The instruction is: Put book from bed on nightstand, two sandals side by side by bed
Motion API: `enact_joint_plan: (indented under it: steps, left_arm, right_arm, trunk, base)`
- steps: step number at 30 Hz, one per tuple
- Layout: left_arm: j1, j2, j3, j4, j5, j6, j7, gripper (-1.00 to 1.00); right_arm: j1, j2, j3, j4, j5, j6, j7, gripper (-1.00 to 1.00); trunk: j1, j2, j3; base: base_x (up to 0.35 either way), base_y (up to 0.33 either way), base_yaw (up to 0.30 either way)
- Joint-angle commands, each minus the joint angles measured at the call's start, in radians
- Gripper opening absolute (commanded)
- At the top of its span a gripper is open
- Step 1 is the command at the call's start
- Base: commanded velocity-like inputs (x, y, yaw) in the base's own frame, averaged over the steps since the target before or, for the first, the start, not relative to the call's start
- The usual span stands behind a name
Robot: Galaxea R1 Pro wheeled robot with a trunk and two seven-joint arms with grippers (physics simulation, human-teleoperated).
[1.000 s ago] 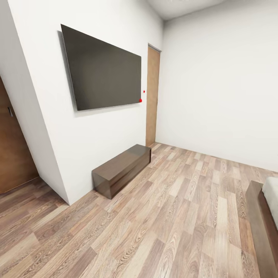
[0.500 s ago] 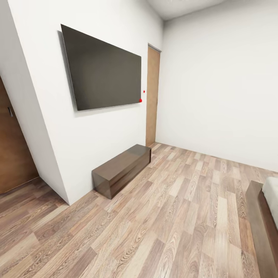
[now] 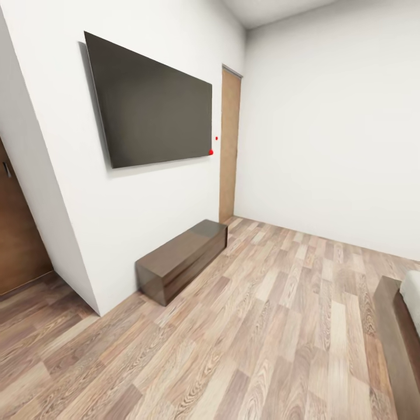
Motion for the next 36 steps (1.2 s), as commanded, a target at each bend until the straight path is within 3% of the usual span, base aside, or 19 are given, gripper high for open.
enact_joint_plan:
  steps: [1,7,13,18,36]
  left_arm:
    - [0.000,0.000,-0.009,-0.001,0.010,0.002,-0.002,1.00]
    - [0.000,-0.007,-0.020,-0.001,0.009,0.001,-0.002,1.00]
    - [0.000,-0.012,-0.073,-0.001,0.010,0.001,-0.001,1.00]
    - [0.000,-0.013,-0.094,-0.001,0.010,-0.001,-0.002,1.00]
    - [0.000,-0.012,-0.106,-0.002,0.010,-0.001,-0.002,1.00]
  right_arm:
    - [0.000,0.000,-0.008,0.003,0.000,-0.004,0.003,1.00]
    - [0.001,0.001,-0.008,0.009,0.000,-0.008,0.003,1.00]
    - [0.002,0.001,-0.008,0.010,0.000,-0.009,0.004,1.00]
    - [0.002,0.003,-0.007,0.011,0.000,-0.009,0.004,1.00]
    - [0.002,0.008,-0.007,0.025,0.000,-0.011,0.005,1.00]
  trunk:
    - [0.001,-0.001,-0.001]
    - [0.001,-0.001,-0.001]
    - [0.001,-0.001,-0.001]
    - [0.001,-0.001,-0.001]
    - [0.001,-0.001,-0.001]
  base:
    - [0.300,0.000,-0.140]
    - [0.315,0.000,-0.220]
    - [0.243,0.000,-0.277]
    - [0.078,0.000,-0.291]
    - [0.055,0.000,-0.296]
